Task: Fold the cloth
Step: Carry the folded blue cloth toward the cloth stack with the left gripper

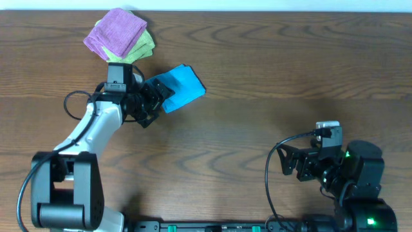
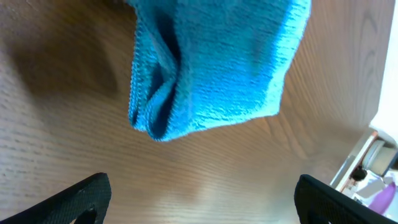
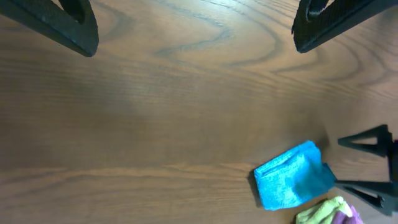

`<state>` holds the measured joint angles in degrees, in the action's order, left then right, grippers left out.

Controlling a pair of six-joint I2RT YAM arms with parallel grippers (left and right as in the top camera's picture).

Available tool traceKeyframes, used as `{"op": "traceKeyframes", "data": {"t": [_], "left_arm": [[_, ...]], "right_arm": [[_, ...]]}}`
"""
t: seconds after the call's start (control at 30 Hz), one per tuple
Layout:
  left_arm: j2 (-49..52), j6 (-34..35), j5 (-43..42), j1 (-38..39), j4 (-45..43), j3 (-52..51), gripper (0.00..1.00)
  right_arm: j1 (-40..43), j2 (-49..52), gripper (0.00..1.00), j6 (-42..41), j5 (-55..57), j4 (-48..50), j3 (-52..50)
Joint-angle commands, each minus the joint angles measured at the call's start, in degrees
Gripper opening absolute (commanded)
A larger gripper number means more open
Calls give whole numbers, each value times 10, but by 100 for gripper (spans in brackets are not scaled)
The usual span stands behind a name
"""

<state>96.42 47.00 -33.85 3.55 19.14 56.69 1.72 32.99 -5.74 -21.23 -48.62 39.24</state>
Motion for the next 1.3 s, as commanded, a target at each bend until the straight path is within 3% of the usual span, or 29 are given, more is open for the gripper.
{"op": "traceKeyframes", "data": {"t": [0.0,0.93,1.1,1.13,1.17,1.2,1.23,1.27], "left_arm": [[22,15,14,2,-7,-5,95],[143,99,22,25,-156,-5,100],[177,98,18,30,-195,-5,67],[183,98,18,30,-206,-5,51],[186,97,15,30,-219,-5,27],[186,95,14,30,-231,-5,13],[186,96,12,30,-241,-5,6],[186,95,6,30,-256,-4,6]], "right_arm": [[5,-1,99,-24,-6,-1,-3],[5,-1,99,-24,-6,-5,-3],[5,-1,99,-24,-6,-5,-3],[5,-1,99,-24,-6,-5,-3],[5,-1,99,-24,-6,-5,-3],[5,-1,99,-24,-6,-5,-3],[5,-1,99,-24,-6,-5,-3],[5,-1,99,-24,-6,-5,-3]]}}
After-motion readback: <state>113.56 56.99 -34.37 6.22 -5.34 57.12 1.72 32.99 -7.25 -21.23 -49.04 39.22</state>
